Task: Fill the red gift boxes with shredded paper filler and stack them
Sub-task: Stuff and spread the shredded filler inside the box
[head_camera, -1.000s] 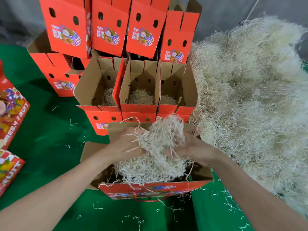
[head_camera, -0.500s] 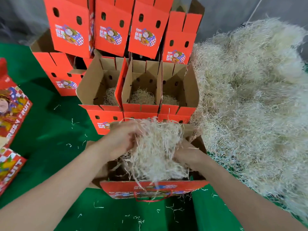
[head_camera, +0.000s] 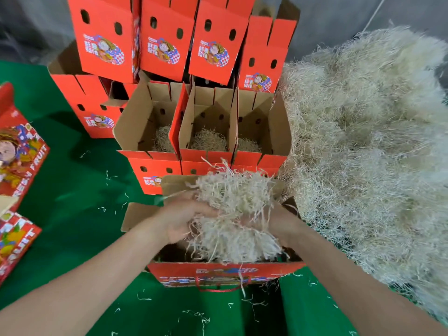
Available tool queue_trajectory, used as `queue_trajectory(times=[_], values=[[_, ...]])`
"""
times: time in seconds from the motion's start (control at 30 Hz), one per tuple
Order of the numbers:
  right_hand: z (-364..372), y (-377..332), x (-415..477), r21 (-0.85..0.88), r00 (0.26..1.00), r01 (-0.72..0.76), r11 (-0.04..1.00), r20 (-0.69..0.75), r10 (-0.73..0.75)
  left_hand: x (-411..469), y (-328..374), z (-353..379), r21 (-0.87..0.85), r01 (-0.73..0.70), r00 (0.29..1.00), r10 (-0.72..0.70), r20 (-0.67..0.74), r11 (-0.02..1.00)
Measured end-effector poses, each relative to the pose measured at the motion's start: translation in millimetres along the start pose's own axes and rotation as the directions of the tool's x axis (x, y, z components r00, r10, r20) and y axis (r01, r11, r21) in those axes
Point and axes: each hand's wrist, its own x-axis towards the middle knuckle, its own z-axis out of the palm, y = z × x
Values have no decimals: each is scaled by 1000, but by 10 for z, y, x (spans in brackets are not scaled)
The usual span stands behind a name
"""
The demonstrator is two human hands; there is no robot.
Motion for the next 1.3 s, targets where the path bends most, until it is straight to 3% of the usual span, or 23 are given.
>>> queue_trajectory(times=[0.1, 0.2, 0.27, 0.4, 0.53, 0.67, 0.77, 0.87, 0.97, 1.07, 1.13, 1.2, 1.3], values=[[-249, 65, -89, 49, 994, -25, 998, -104, 30, -59, 74, -292, -86, -87, 988, 75, -135, 993], [-371, 124, -178, 266, 986, 13, 964, -164, 31, -116, 53, -457, -71, -131, 965, 111, -236, 989], [-371, 134, -190, 322, 986, -13, 946, -152, 65, -130, 37, -493, -38, -147, 970, 136, -200, 988], [-316, 8, -192, 407, 999, 29, 913, 3, -33, -156, 34, -402, -58, -158, 987, 158, 0, 986], [-89, -78, -50, 235, 990, -12, 972, 139, -21, -48, -73, -132, 2, -108, 992, 107, 72, 994], [112, -16, 92, -14, 998, 6, 1000, -70, -7, -58, -144, 10, 208, -90, 989, 62, 136, 974], [-3, 55, 111, -44, 973, 6, 999, -231, -16, -60, -70, -244, 104, -97, 995, 93, 44, 990], [-190, 98, 47, -41, 969, -41, 998, -246, 30, -35, -5, -554, 28, -73, 994, 75, -75, 997], [-161, 52, 13, 22, 983, -28, 999, -183, 32, -97, 27, -523, 129, -40, 997, 31, 71, 991], [73, -75, 50, 22, 1000, -28, 999, -6, 28, -124, 29, -284, 336, -30, 962, -64, 266, 941], [125, -132, 36, 109, 996, -5, 994, 88, -5, -34, -49, -105, 469, -64, 970, -56, 237, 881], [42, -91, 14, 117, 990, 8, 993, 137, -24, 75, -70, -91, 508, -110, 992, 67, 103, 854], [-167, 30, -49, 63, 998, -66, 996, 18, 65, 186, -80, -384, 462, -65, 994, 101, -53, 885]])
